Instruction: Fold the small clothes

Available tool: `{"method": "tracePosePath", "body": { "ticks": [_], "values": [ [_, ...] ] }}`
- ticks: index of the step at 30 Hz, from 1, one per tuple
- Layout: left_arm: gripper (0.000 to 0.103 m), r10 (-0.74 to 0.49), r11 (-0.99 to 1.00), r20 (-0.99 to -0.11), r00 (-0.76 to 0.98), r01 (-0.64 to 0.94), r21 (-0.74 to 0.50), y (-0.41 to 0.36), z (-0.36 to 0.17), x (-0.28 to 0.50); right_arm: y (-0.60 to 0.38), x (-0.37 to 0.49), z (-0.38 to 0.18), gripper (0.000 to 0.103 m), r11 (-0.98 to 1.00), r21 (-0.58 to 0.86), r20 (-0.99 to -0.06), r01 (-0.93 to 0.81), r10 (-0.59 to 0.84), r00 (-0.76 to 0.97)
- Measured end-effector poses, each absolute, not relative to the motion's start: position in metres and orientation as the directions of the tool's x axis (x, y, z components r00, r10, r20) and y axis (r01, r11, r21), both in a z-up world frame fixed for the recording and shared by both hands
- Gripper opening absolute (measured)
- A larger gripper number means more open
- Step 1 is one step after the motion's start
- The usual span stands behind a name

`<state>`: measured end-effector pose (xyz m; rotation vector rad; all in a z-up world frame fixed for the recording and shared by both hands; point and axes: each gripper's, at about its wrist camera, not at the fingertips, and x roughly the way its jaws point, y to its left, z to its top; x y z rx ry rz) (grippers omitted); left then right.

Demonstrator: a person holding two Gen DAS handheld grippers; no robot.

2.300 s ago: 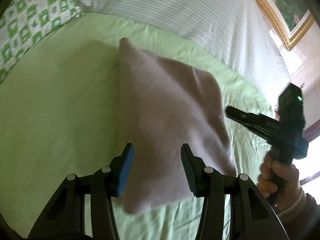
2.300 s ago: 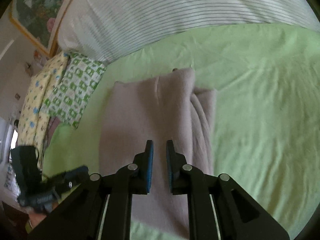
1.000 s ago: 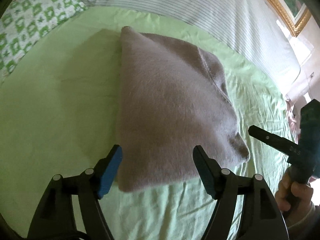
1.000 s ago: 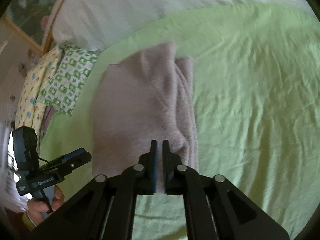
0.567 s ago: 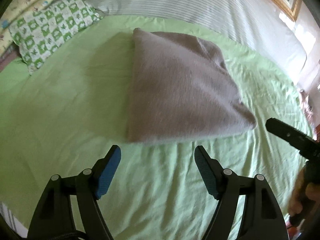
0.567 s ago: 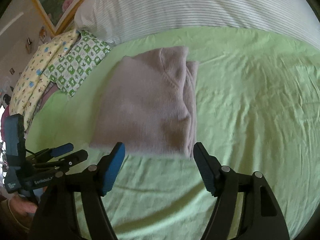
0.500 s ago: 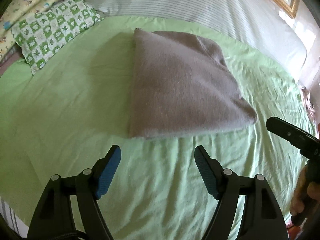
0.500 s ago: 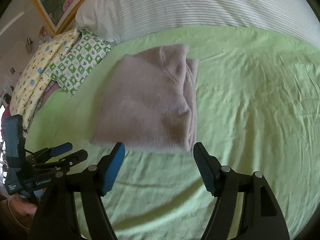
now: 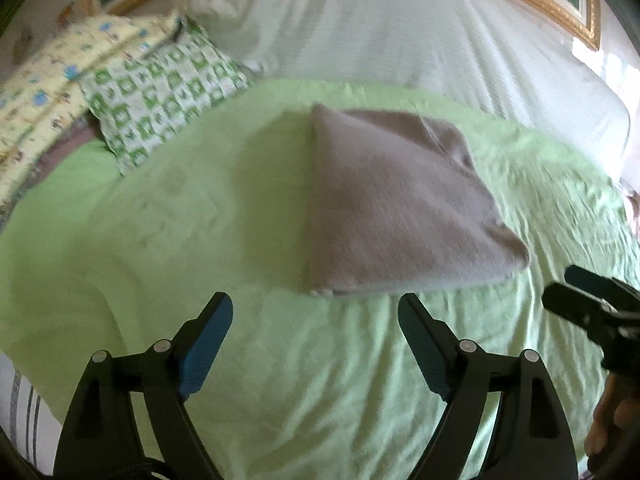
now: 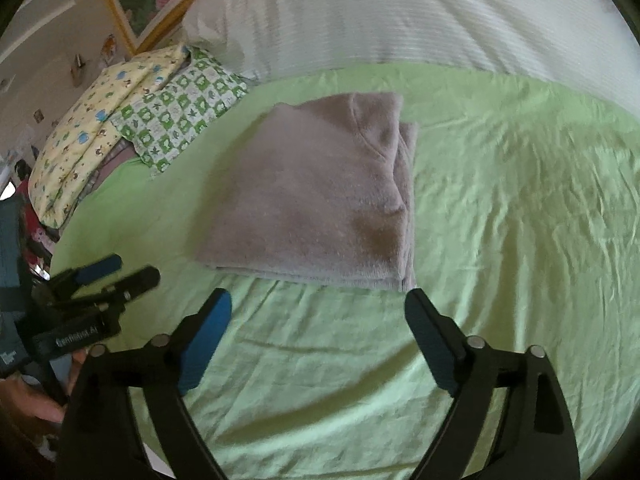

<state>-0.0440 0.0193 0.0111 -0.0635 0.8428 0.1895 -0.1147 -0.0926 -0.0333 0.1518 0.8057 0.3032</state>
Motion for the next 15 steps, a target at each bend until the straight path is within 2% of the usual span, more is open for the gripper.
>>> {"method": "tracePosePath", "body": {
  "ticks": [8,15],
  "values": [
    [0.086,0.148,0.98,-0.687,0.711,-0.201,0.002,0.018,0.031,-0.051,-0.089,-0.126,-0.021,0.102,0.945,0.203,-0.62,-0.256,0.326,0.713],
    [0.087,0.143,0.976,-0.69,0.71,-0.218,-0.023,0.019,0.031,-0.056,-0.09,-0.127,-0.018,0.102,0.949,0.174,-0.606,-0.261,0.313,0.732]
  ]
}}
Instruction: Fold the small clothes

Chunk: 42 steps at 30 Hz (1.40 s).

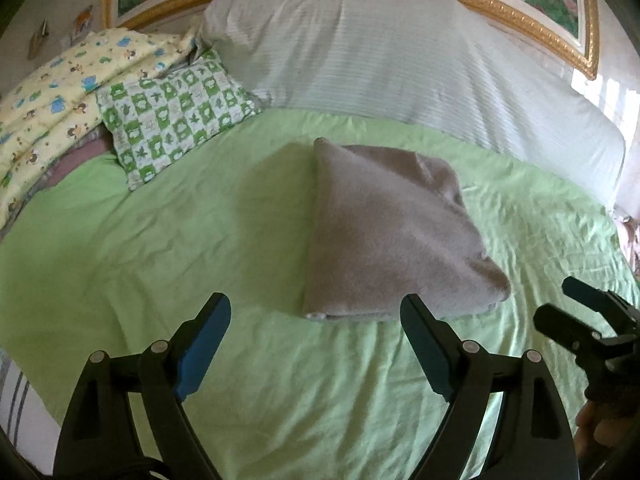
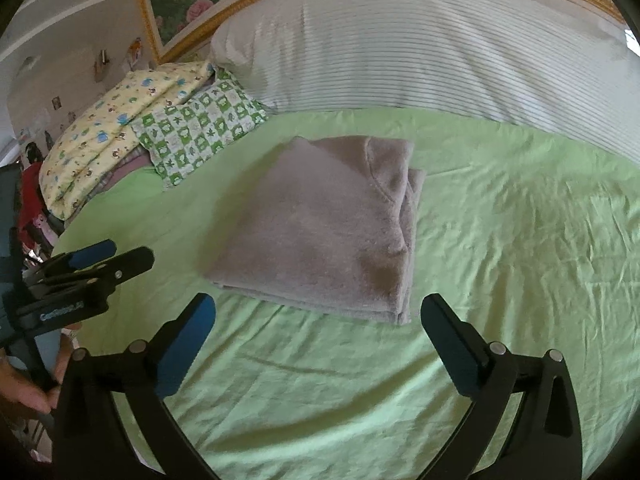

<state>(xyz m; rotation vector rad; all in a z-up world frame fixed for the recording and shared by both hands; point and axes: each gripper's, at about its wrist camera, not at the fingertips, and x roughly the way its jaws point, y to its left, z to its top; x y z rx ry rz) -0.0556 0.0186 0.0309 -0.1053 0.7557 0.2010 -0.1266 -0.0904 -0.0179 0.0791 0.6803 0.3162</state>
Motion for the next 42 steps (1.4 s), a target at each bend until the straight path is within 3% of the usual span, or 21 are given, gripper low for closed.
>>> {"method": "tracePosePath", "body": {
  "ticks": [16,42],
  "values": [
    [0.087,0.174,0.975,-0.729,0.662,-0.219,0.034,0.017,-0.01,-0.042,-0.074,-0.109,-0.047,0.102,0.961,0.145,-0.632,-0.235,0.273,0.725],
    [0.087,0.152,0.98,-0.767,0.623,-0.198,0.033,0.022,-0.022,-0.009,-0.068,-0.083,-0.062,0.102,0.972,0.137,-0.659,-0.193,0.234,0.715]
  ]
}}
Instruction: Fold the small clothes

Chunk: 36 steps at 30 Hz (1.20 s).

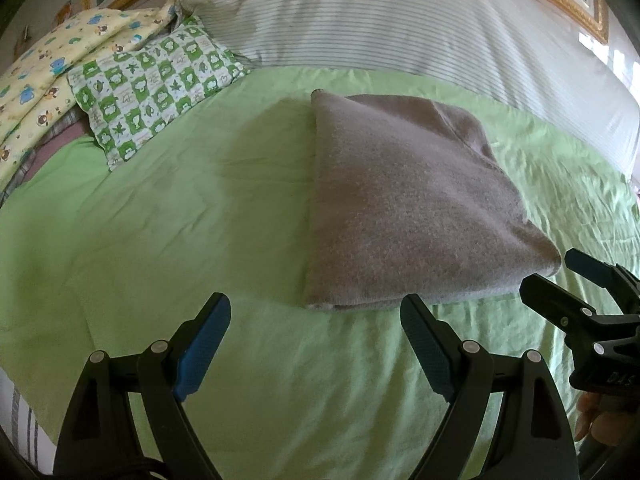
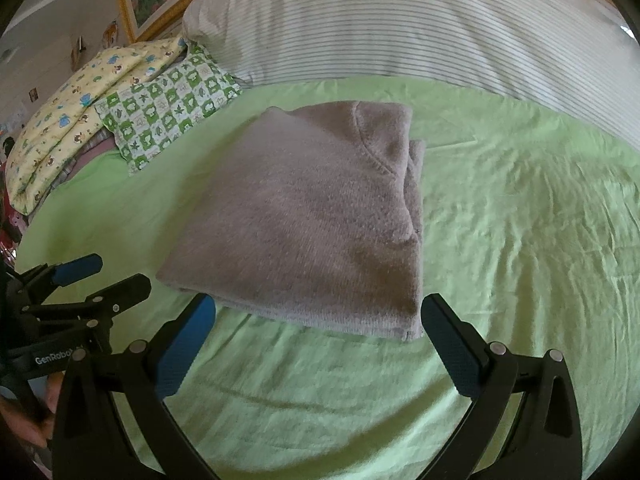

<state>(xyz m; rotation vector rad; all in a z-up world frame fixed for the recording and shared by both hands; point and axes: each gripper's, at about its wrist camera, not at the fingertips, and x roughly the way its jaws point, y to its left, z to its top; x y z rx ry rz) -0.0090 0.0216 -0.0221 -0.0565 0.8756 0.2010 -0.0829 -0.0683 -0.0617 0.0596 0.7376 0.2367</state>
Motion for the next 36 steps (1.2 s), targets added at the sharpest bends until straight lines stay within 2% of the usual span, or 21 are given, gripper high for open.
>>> {"method": "tracePosePath", "body": {
  "ticks": [36],
  "values": [
    [0.087,0.149,0.981,-0.775,0.614,-0.19,0.038,0.0183,-0.0222,-0.001,-0.0742,-0.0776,-0.0606,0.102,0.97,0.148,-0.657,-0.195,0.244,0.713]
  ]
}}
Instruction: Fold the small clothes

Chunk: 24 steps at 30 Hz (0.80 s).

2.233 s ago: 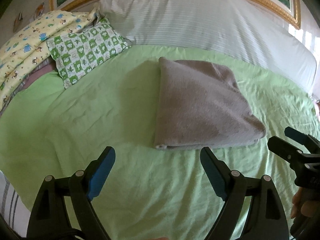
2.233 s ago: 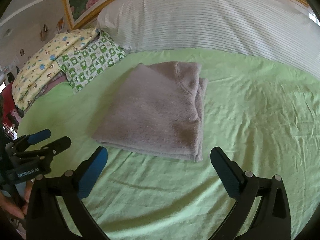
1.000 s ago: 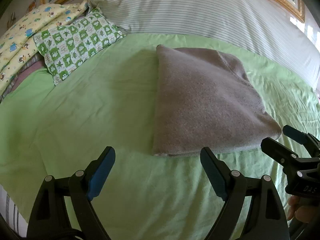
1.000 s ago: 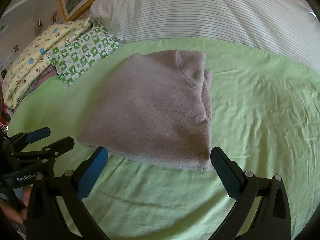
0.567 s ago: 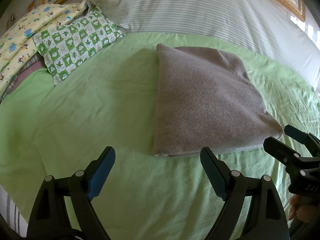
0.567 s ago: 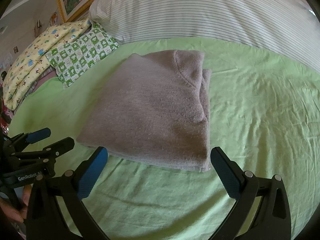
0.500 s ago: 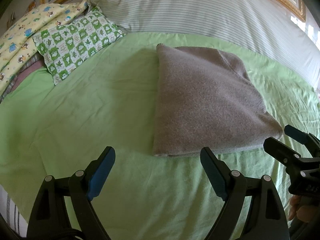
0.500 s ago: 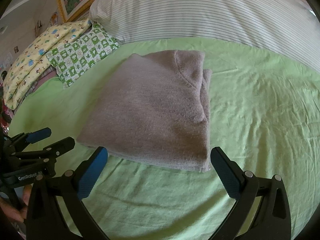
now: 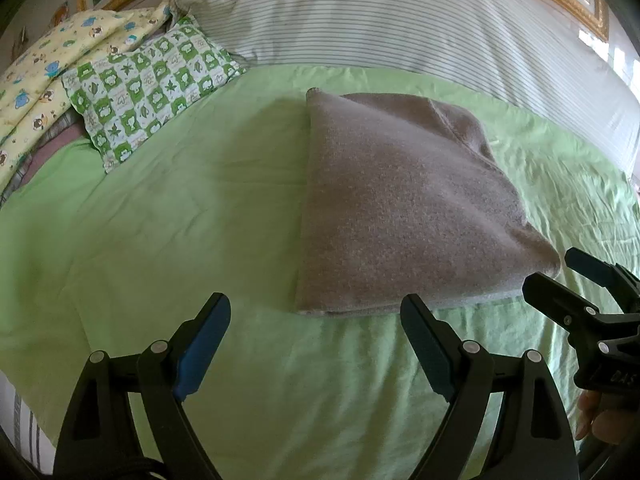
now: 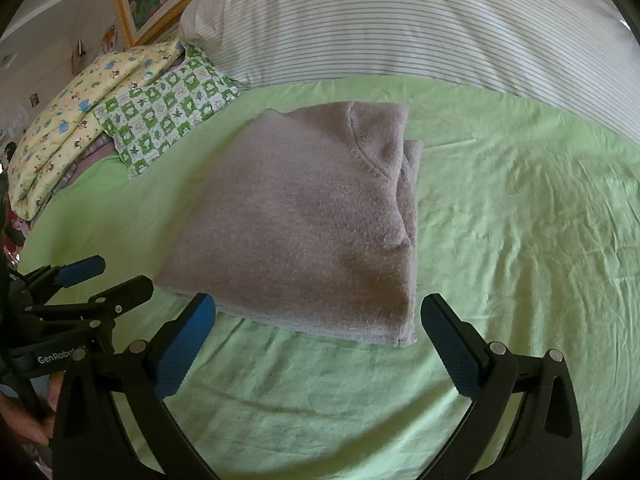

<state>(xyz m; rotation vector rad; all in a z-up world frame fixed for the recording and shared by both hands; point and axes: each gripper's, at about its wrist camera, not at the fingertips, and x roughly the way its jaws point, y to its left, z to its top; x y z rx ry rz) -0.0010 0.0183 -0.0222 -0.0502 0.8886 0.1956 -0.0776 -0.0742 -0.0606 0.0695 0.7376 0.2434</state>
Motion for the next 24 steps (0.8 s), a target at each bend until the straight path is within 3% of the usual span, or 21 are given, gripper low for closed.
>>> {"method": "tracePosePath", "body": {
  "ticks": [24],
  "values": [
    [0.088,0.155,0.98,-0.773,0.615,-0.193,0.043,0.0179,-0.0215,-0.0063,-0.0654,-0.083,-0.0529,0.102,0.967,0.152,-0.645,-0.203,0.252,0.721]
  ]
}}
